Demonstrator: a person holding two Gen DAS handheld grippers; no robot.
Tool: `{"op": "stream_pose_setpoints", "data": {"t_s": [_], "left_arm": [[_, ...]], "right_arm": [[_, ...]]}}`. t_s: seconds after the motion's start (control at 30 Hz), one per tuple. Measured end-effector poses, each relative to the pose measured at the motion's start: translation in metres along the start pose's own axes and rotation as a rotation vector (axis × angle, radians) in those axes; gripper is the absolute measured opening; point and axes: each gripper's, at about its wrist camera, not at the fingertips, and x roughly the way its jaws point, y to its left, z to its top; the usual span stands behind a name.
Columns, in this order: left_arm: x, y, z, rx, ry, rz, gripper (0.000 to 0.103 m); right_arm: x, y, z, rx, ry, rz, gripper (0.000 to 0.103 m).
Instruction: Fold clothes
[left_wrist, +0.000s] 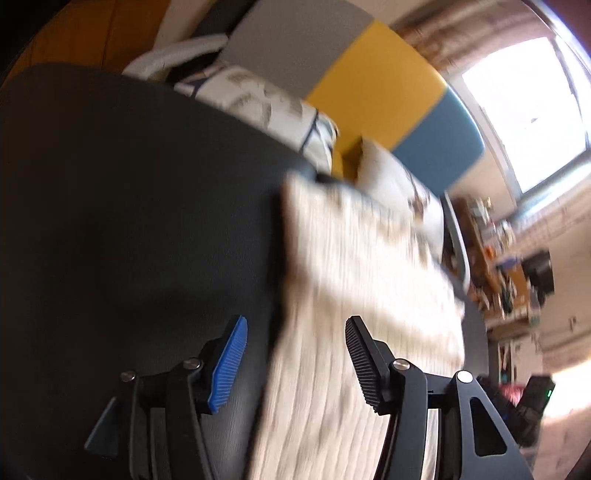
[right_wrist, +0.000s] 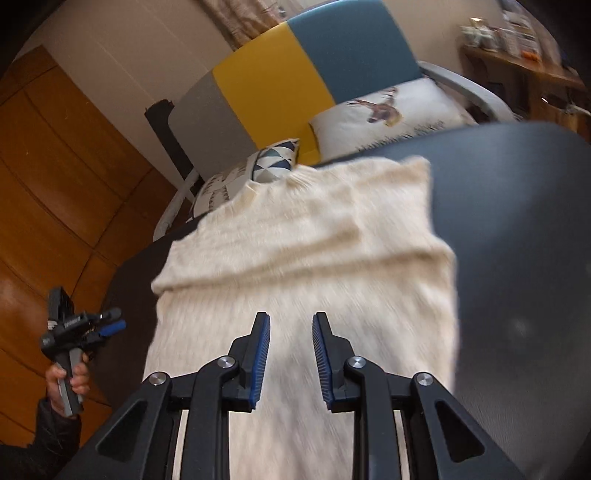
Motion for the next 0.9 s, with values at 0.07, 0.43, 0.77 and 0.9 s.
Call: {"op": "stream_pose_setpoints", "data": {"t_s": [0.07,0.43,0.77,0.9], "left_arm": [[-0.008,0.005,-0.041,0.018,0.041,-0.002,0.057],[-0.038,0.025,-0.152,0.021,0.117,-0.035,0.057],[-0.041,0.035,-0.17,-0.042,0.117,-0.122,0.062],[-0.038,0.037,-0.172,-0.062,0.121,-0.147,0.063]], "right_arm": [[-0.024,-0.021,-0.028,0.058,0.027,-0.003,0.023],[-0.053,-0.085,-0.133,0.273,0.192,0.104,0.027],[-0.03,-0.09,-0.129,0.329,0.157,0.246,0.027],[-0.029,-0.081,-0.128,0.278,0.151,0.231,0.027]]}}
